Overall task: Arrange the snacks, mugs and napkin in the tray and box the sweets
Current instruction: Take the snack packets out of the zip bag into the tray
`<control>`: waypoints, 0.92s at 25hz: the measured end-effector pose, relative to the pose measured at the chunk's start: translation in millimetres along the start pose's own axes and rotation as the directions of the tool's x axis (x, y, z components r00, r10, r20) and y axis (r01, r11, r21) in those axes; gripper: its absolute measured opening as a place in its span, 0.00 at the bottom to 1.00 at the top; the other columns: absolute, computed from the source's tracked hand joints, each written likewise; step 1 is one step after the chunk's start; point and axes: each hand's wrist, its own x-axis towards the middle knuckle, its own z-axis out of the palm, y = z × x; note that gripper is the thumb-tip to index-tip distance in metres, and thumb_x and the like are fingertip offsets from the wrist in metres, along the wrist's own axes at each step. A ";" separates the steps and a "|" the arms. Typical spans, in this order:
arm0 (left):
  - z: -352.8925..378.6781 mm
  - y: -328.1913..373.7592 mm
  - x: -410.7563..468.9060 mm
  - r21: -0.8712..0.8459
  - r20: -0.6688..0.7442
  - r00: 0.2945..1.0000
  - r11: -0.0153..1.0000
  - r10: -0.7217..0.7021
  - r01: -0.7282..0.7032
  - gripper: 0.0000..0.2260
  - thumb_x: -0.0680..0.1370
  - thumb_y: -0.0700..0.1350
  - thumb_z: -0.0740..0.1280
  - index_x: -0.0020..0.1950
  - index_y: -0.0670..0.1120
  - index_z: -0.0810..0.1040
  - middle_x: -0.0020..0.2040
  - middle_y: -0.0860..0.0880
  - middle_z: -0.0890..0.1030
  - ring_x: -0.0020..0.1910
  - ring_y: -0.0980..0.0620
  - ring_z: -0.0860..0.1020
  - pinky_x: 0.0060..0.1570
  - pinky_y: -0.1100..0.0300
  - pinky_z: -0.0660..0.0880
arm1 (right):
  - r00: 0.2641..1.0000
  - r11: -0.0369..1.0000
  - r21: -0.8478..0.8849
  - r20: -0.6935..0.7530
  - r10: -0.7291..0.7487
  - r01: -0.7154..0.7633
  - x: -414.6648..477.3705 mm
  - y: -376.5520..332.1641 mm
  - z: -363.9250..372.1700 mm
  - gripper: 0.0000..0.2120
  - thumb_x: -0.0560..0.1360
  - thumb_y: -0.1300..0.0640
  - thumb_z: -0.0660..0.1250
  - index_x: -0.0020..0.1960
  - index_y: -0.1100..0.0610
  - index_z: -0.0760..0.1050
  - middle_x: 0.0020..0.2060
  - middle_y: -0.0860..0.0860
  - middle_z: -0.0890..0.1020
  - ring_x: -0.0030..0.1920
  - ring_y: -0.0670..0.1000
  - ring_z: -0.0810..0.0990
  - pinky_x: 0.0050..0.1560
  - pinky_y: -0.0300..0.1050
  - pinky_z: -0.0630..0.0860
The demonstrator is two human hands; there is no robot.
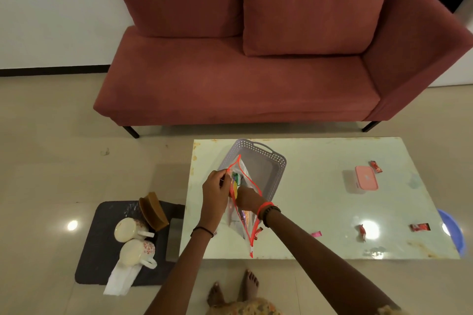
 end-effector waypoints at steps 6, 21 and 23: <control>5.7 5.4 1.7 0.017 0.003 1.000 1.000 0.011 -0.011 0.11 0.78 0.42 0.63 0.57 0.38 0.77 0.49 0.41 0.82 0.45 0.54 0.78 0.48 0.63 0.77 | 0.986 0.980 0.123 -0.038 0.164 -0.158 18.2 21.9 25.1 0.16 0.81 0.61 0.52 0.64 0.67 0.69 0.58 0.62 0.80 0.55 0.58 0.79 0.57 0.47 0.73; -27.9 5.8 44.1 0.060 -0.096 0.992 0.994 -0.087 0.093 0.11 0.79 0.42 0.61 0.48 0.36 0.80 0.38 0.42 0.80 0.32 0.54 0.75 0.34 0.74 0.69 | 0.898 0.993 -0.026 -0.425 -0.115 0.115 -2.5 -24.5 -40.2 0.10 0.74 0.64 0.61 0.54 0.62 0.76 0.50 0.61 0.82 0.50 0.62 0.81 0.44 0.48 0.76; -35.9 6.4 53.9 0.035 -0.096 0.992 0.995 -0.088 0.092 0.12 0.80 0.41 0.60 0.41 0.38 0.79 0.32 0.47 0.77 0.28 0.58 0.73 0.31 0.74 0.68 | 0.882 0.992 0.018 -0.459 -0.103 0.125 -6.1 -31.7 -60.3 0.11 0.74 0.62 0.64 0.56 0.60 0.77 0.49 0.59 0.83 0.48 0.59 0.82 0.44 0.46 0.77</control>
